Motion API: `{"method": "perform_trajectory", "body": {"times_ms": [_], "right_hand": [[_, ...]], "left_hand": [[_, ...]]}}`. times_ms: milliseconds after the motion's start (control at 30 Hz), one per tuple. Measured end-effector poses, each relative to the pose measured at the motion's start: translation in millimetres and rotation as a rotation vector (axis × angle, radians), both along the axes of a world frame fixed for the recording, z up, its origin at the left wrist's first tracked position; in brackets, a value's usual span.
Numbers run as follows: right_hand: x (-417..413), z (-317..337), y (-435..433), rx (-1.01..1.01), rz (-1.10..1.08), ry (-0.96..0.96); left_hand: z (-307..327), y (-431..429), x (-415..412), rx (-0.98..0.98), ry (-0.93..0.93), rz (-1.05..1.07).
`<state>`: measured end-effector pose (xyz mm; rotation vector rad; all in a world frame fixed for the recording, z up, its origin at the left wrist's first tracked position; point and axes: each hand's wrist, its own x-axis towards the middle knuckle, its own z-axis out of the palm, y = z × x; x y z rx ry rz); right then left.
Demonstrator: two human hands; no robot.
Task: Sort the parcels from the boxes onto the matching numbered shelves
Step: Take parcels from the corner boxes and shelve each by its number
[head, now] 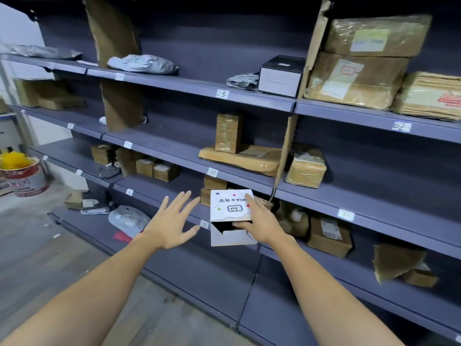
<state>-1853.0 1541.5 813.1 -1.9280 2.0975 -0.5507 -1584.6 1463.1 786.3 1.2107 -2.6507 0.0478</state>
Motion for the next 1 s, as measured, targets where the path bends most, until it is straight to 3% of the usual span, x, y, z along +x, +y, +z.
{"method": "perform_trajectory", "body": {"times_ms": [533, 1000], "right_hand": [[73, 0, -185, -0.001, 0.125, -0.052], [189, 2, -299, 0.013, 0.16, -0.041]], "left_hand": [[17, -147, 69, 0.001, -0.062, 0.138], [7, -264, 181, 0.001, -0.082, 0.174]]}}
